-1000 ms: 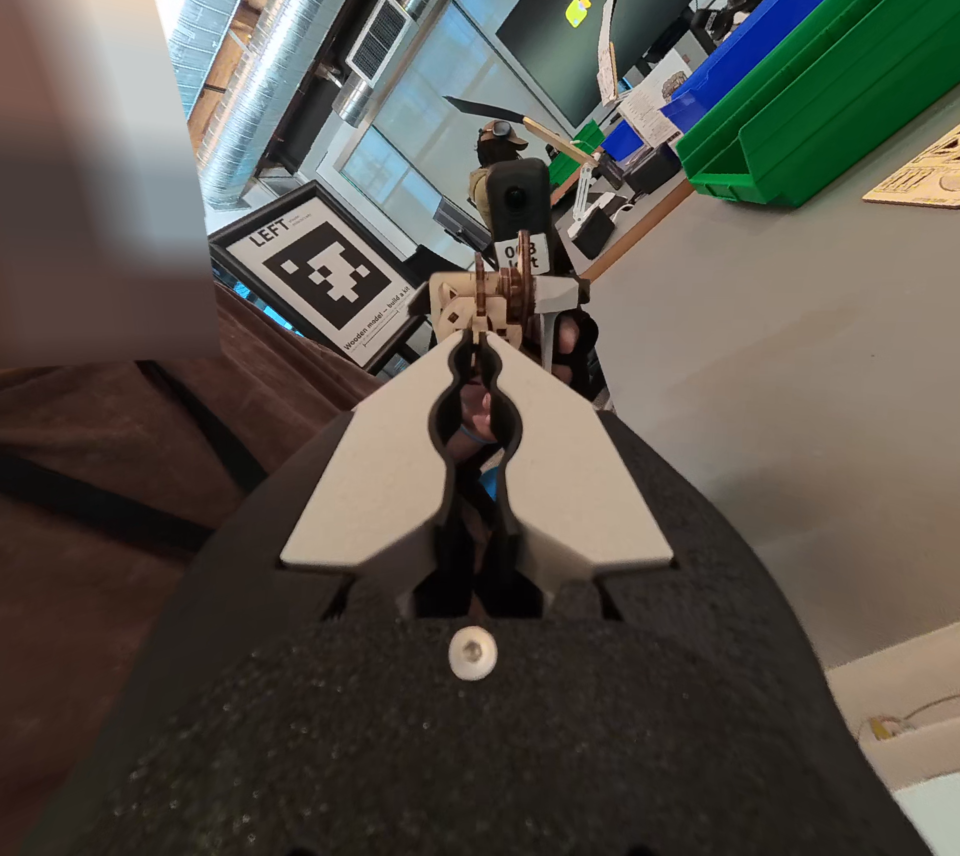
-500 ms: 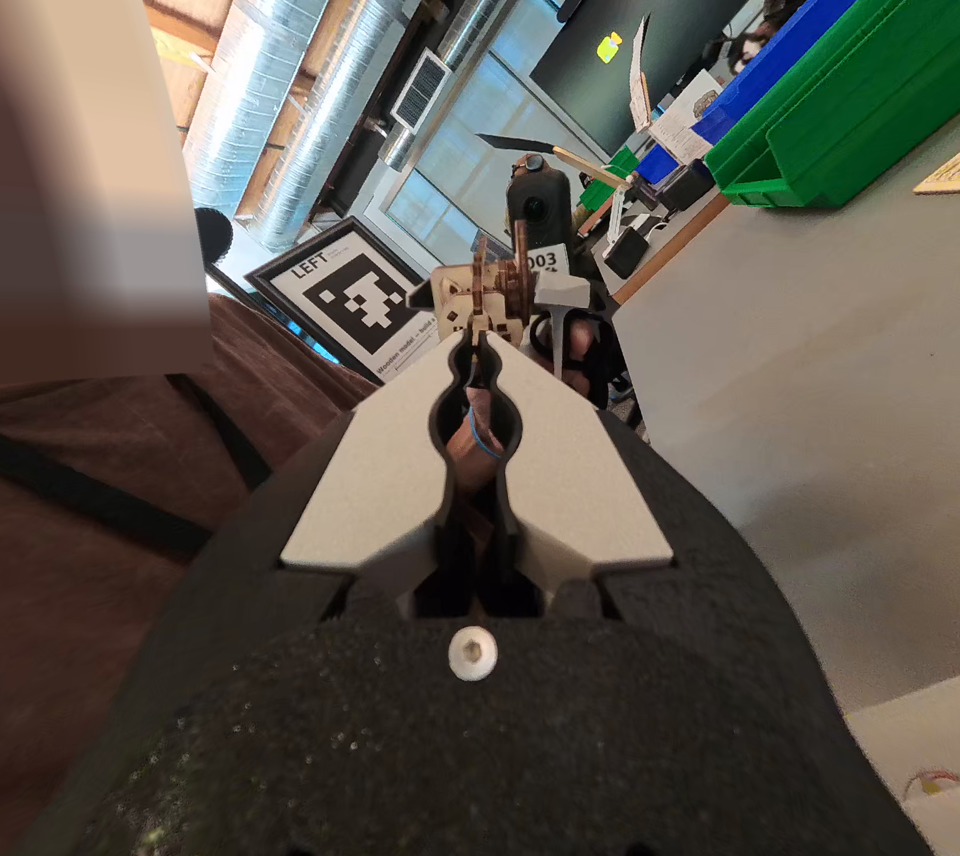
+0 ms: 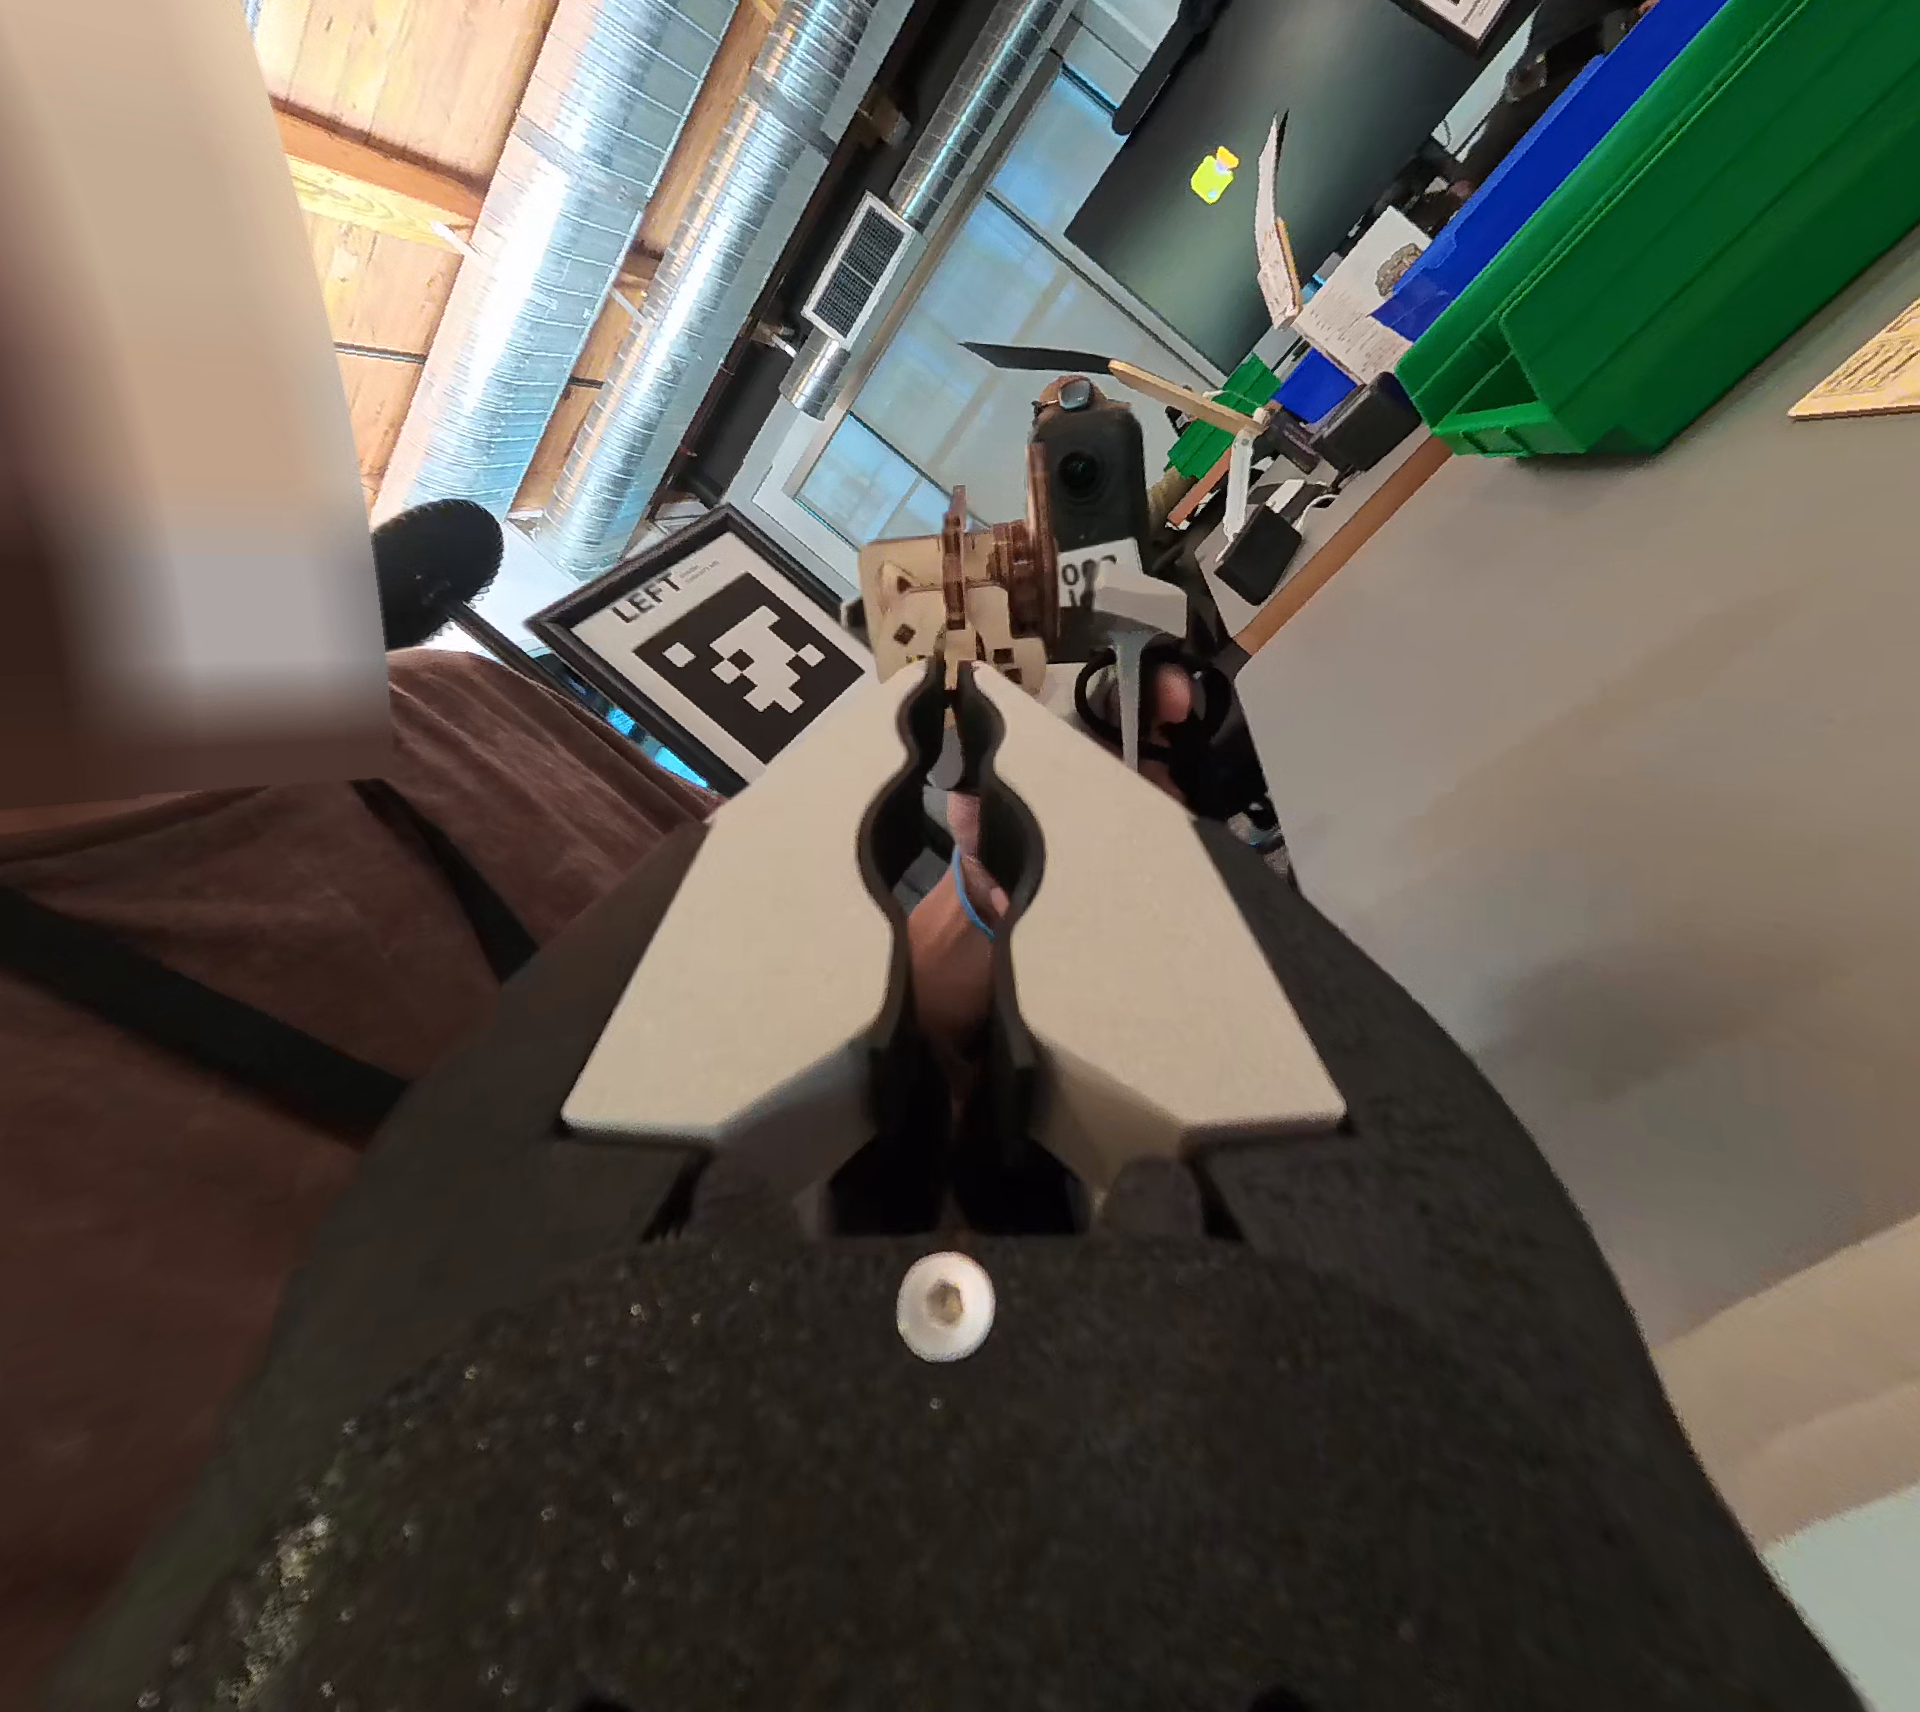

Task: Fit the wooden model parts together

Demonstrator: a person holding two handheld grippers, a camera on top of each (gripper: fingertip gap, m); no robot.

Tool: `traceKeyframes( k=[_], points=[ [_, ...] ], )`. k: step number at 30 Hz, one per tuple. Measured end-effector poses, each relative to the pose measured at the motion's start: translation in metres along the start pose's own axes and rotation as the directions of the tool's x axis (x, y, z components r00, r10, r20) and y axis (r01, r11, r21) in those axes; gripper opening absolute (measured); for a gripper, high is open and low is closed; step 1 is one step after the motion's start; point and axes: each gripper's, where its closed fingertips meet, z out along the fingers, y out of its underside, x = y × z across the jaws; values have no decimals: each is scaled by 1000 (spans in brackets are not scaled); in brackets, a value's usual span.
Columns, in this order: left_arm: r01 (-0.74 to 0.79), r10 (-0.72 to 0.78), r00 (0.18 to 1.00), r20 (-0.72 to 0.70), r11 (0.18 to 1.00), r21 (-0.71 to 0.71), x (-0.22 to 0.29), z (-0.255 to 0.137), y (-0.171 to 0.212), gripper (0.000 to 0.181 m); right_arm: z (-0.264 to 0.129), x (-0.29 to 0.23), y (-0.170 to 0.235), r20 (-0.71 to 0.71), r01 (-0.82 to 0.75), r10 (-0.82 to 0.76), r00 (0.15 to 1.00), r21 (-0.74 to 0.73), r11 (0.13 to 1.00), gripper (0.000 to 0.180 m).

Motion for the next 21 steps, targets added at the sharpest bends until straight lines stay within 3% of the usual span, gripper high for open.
traceKeyframes(
  k=[10,21],
  points=[
    [-233,244,953,180,969,-81,-10,-10,1,12,-8,5,-2,-80,76,-80,994,-48,996,1],
    [-263,287,939,191,954,-143,-12,-8,10,11,-6,8,7,-106,127,-141,984,-130,983,1]
  ],
)
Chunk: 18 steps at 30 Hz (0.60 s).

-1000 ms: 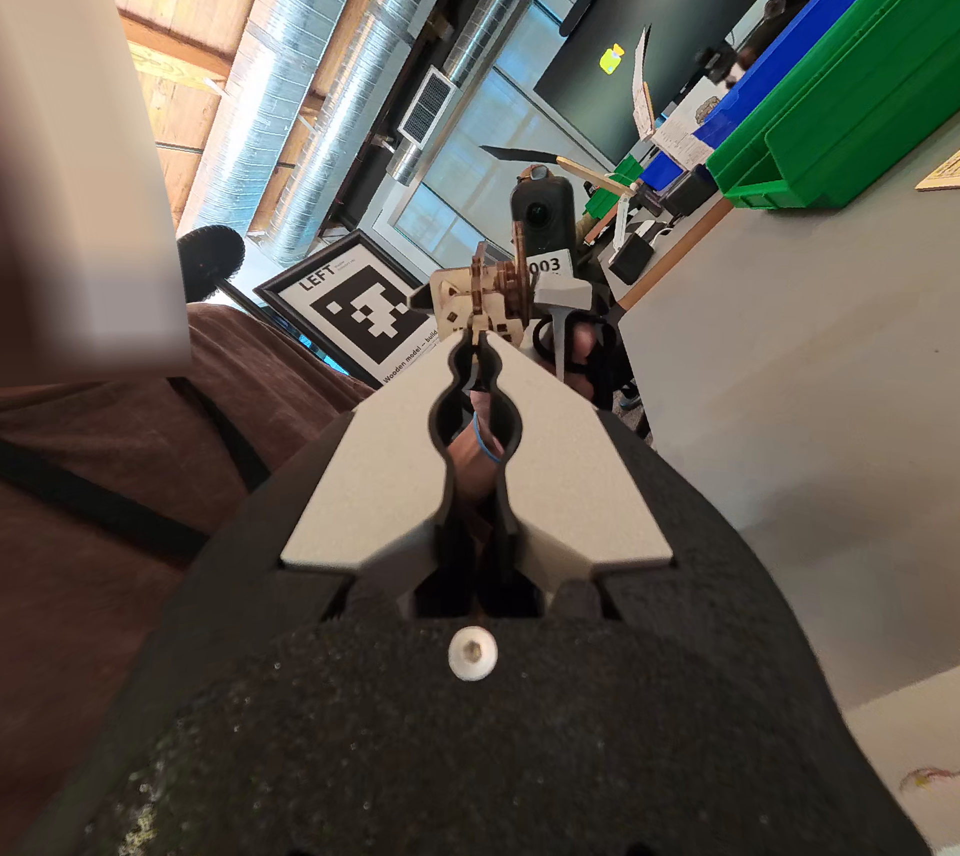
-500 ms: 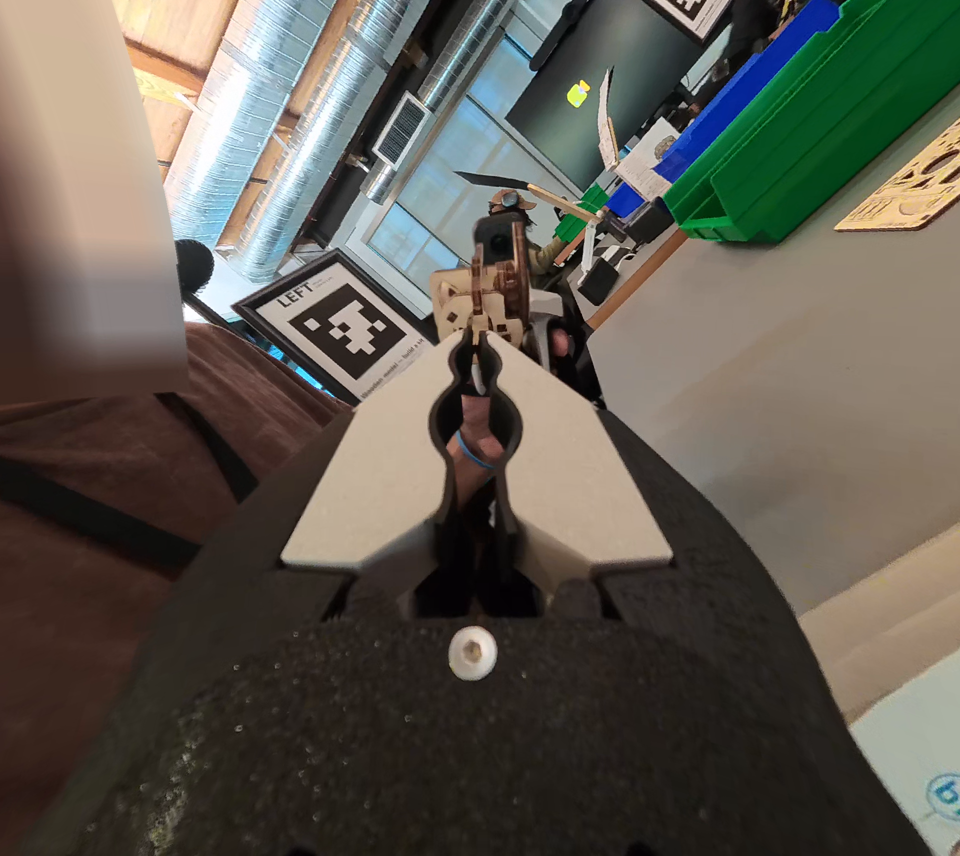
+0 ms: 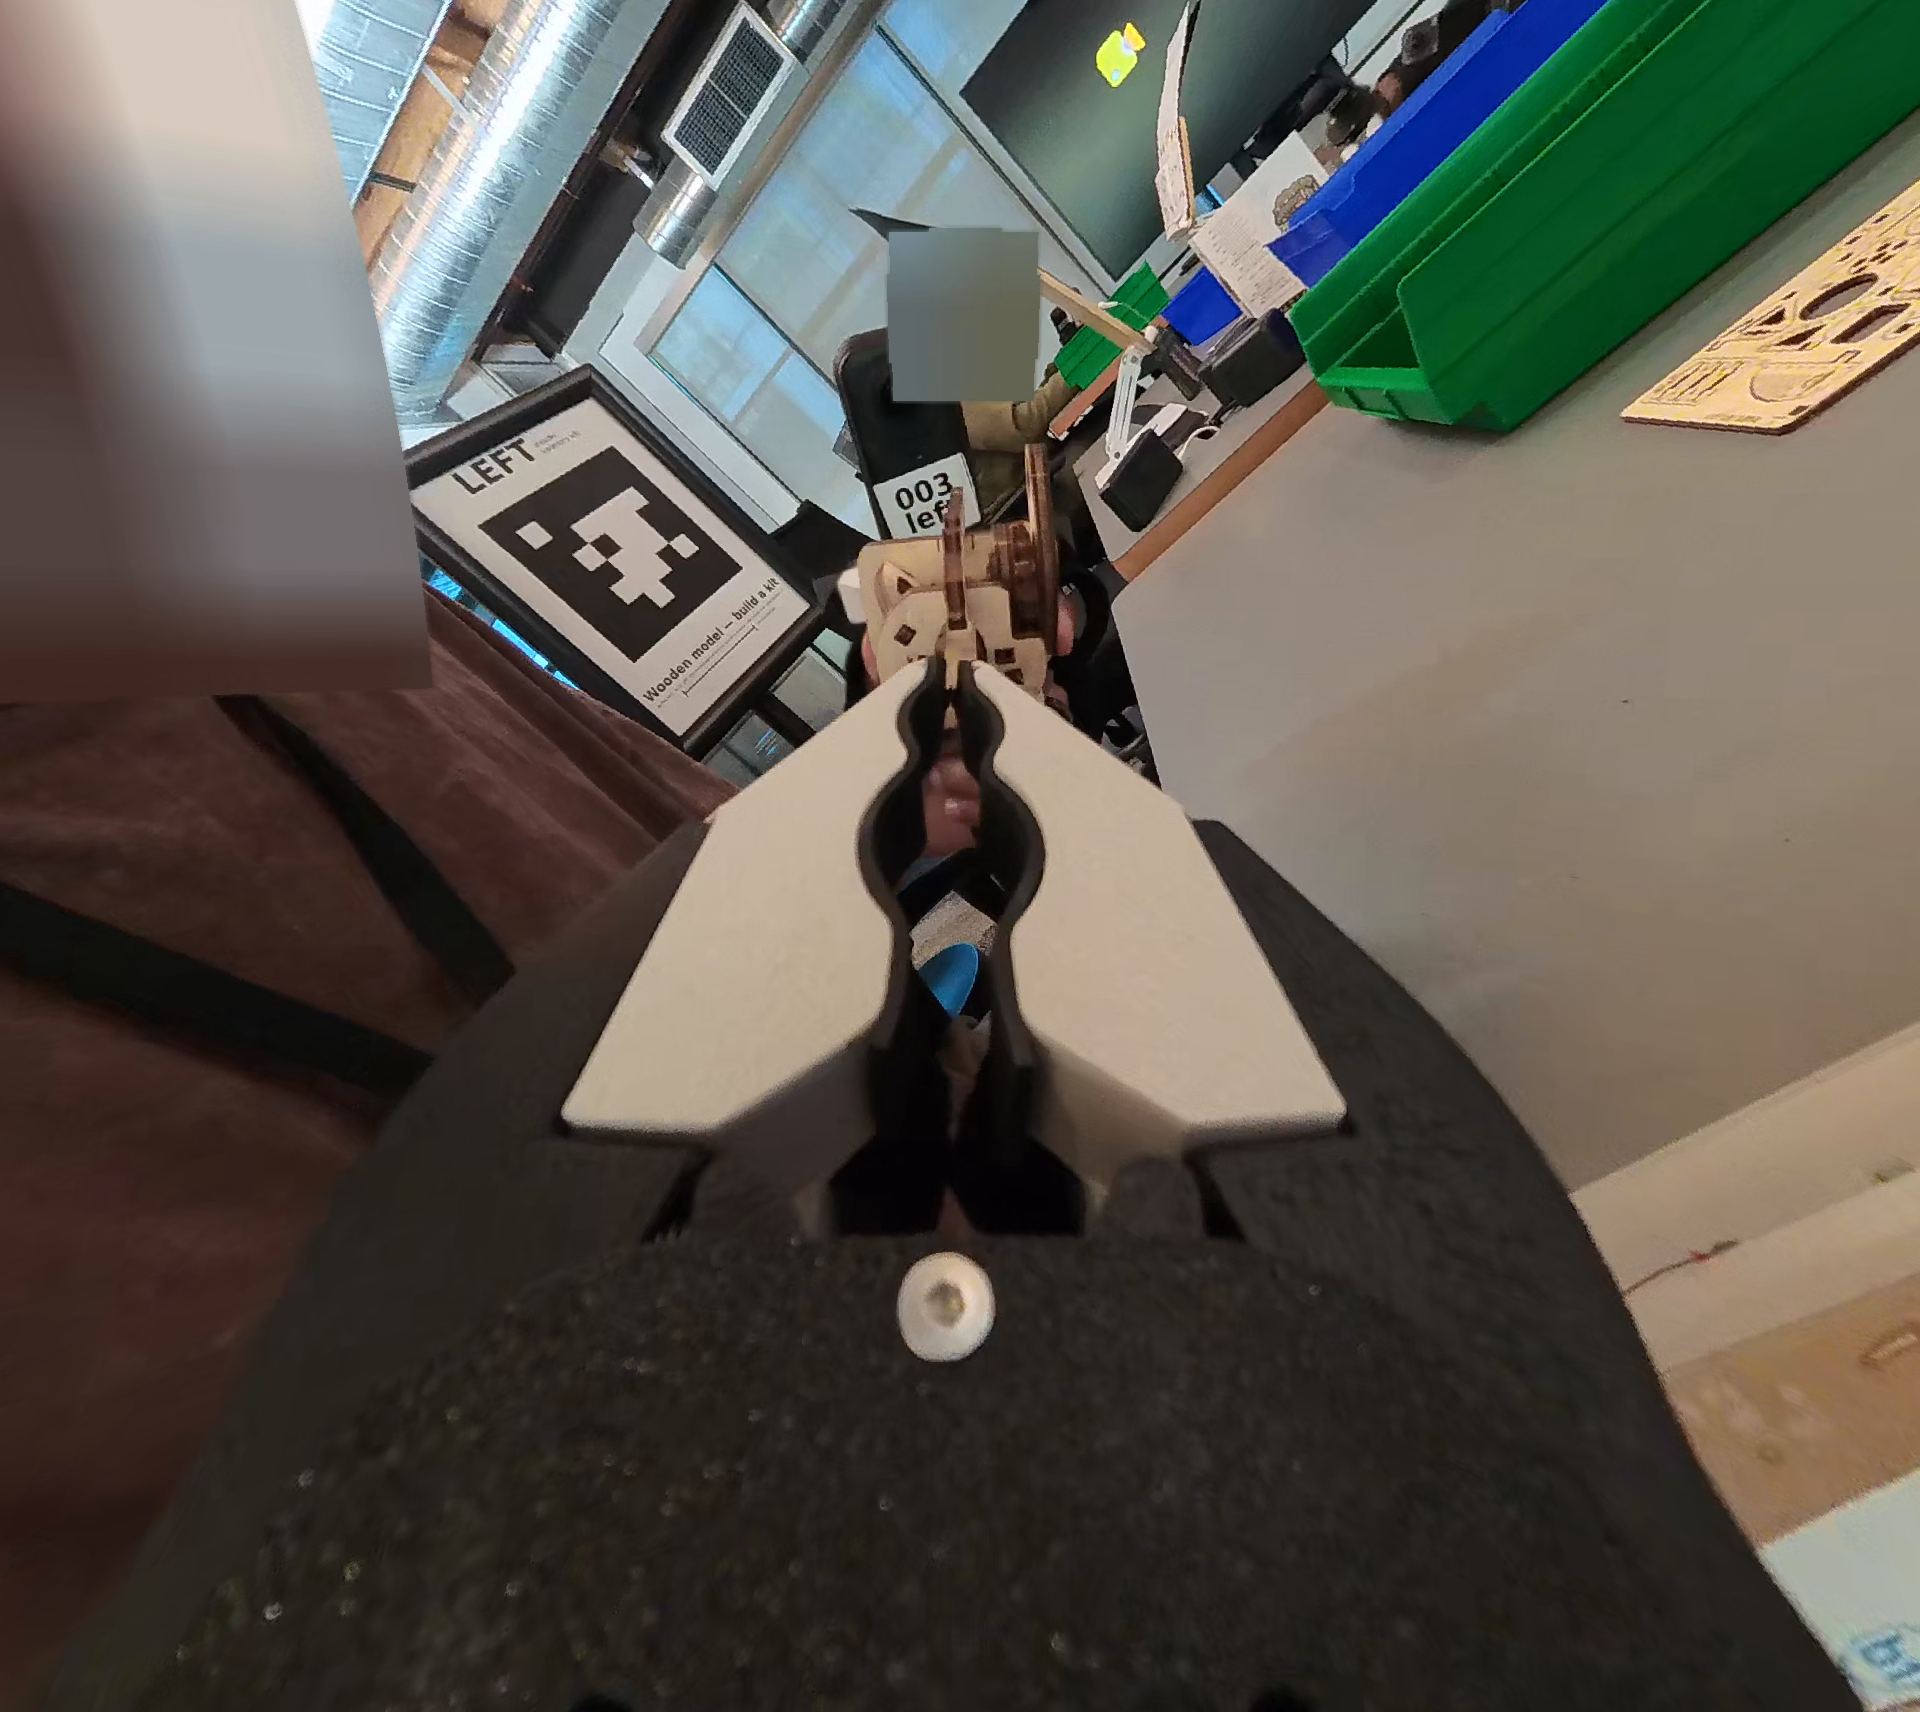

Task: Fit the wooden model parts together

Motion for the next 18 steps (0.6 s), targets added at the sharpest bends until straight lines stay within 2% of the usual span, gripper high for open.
traceKeyframes(
  k=[6,18],
  points=[
    [-21,21,1000,3,1000,-15,1,0,2,2,0,0,2,2,0,0,1000,-16,1000,1],
    [-38,38,999,2,999,-22,1,-2,4,2,1,0,3,8,-29,29,1000,-7,1000,1]
  ],
)
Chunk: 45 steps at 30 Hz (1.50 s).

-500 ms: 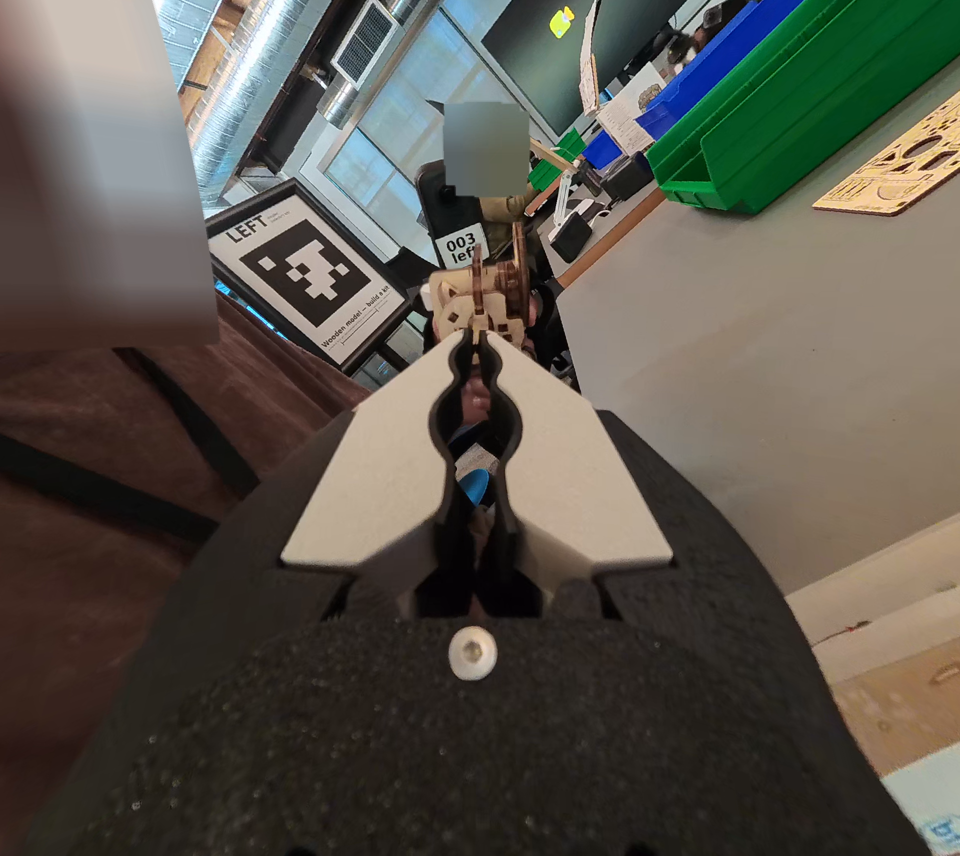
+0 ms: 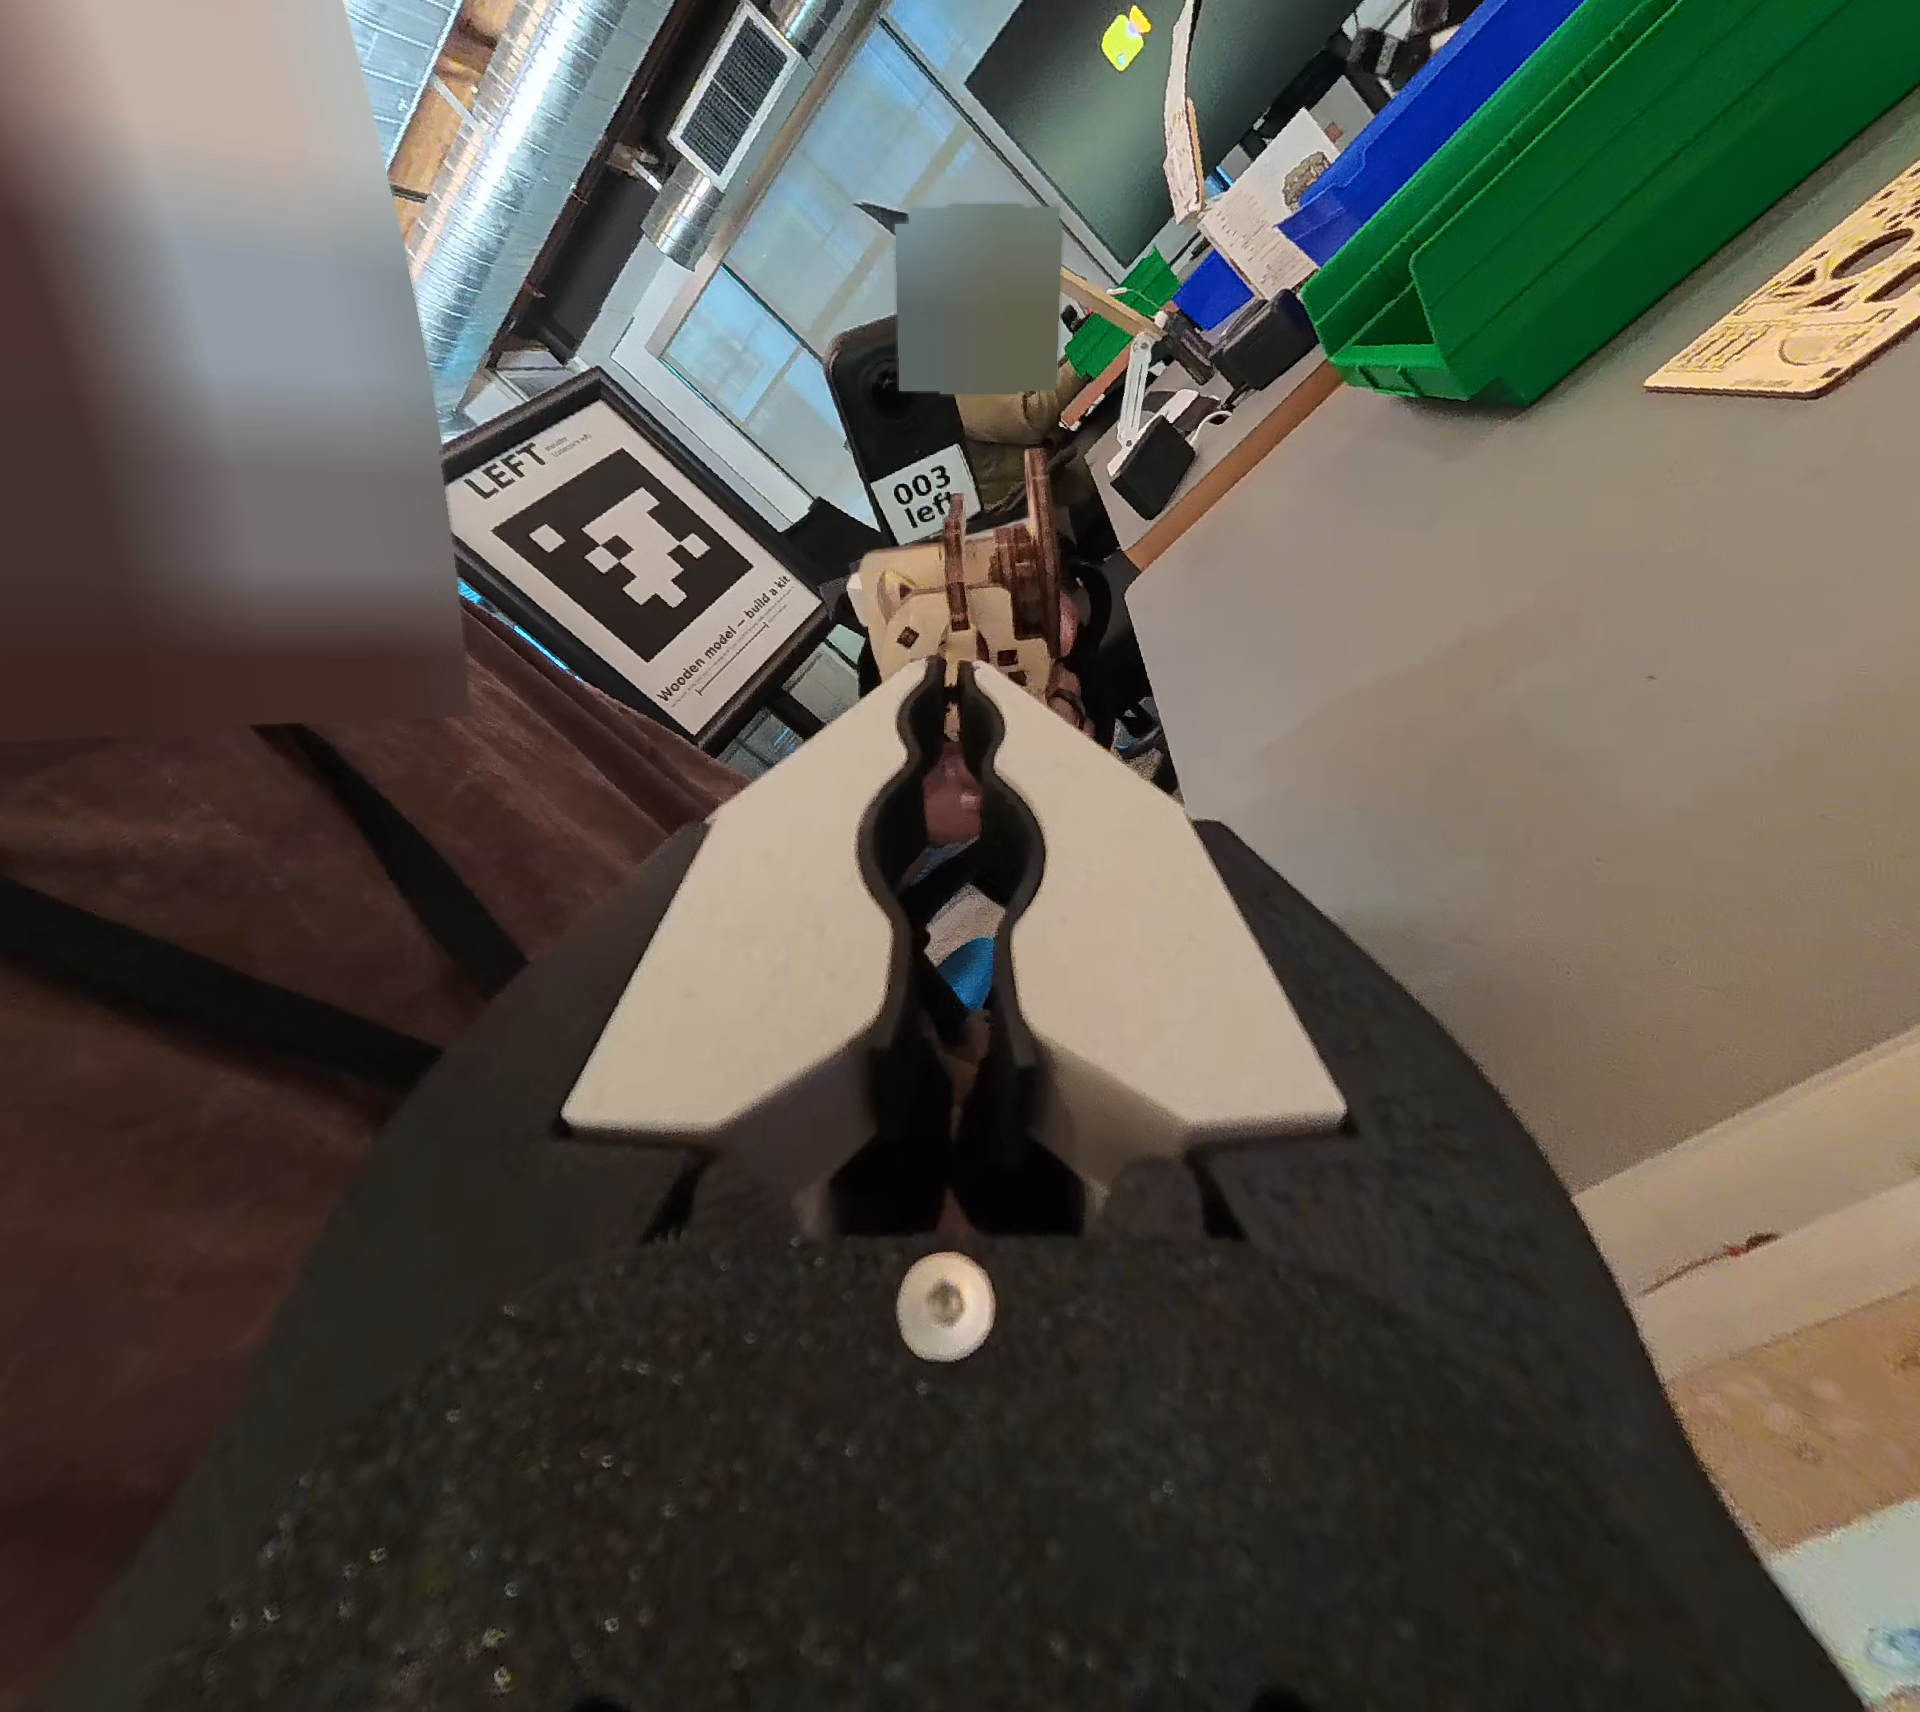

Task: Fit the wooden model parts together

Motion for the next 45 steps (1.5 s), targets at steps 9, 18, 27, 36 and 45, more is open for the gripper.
traceKeyframes(
  k=[9,18,27,36,45],
  points=[
    [-2,2,1000,5,1000,8,-2,-3,-2,2,3,1,0,3,-6,6,1000,14,1000,1],
    [35,-35,999,12,999,40,-3,-2,-5,2,2,1,-2,-17,29,-29,999,12,1000,1],
    [55,-58,997,48,997,48,-10,-2,-4,1,2,5,-2,-53,59,-59,997,1,998,1],
    [33,-35,998,47,999,34,-9,-3,-2,0,3,4,0,-55,51,-51,997,1,999,1],
    [-44,42,996,77,999,30,-7,-2,-5,0,3,3,-5,-19,11,-10,1000,39,999,1]
  ],
)
